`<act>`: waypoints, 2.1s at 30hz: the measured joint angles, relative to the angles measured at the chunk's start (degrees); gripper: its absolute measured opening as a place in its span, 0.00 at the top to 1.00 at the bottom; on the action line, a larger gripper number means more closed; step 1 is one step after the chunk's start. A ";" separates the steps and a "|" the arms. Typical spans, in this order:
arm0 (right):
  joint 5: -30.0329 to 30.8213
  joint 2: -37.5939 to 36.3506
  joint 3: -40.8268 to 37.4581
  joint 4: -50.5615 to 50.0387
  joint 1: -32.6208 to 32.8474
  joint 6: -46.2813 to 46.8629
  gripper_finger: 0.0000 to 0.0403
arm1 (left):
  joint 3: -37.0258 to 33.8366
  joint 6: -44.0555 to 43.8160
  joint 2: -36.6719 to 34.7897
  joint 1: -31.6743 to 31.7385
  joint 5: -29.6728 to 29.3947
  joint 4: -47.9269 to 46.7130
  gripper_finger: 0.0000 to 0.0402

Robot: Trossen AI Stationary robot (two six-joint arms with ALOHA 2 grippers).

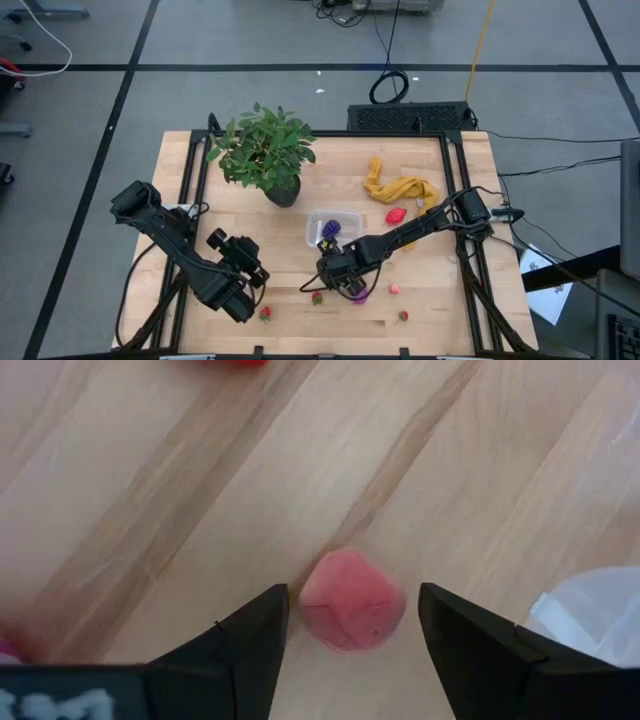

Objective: Pick and placing Produce into tupperware
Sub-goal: Put the top peach into the bin

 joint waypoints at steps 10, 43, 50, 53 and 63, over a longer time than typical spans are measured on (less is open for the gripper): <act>0.22 0.00 0.03 0.53 0.35 0.12 0.46 | 0.00 0.02 0.00 0.02 -0.09 0.12 0.56; 3.41 -0.15 8.82 -9.84 2.93 1.00 0.69 | 0.00 1.79 0.00 0.01 -0.48 2.98 0.56; 10.51 -5.00 9.98 -20.83 2.93 4.79 0.69 | 0.00 2.71 0.00 0.02 -0.92 2.98 0.56; 10.86 -8.23 10.04 -21.32 2.45 5.34 0.69 | 0.00 2.86 0.00 0.02 -1.80 2.96 0.56; 10.19 -11.32 8.71 -24.29 -2.56 6.66 0.67 | 0.00 2.86 0.00 0.02 -1.81 2.93 0.56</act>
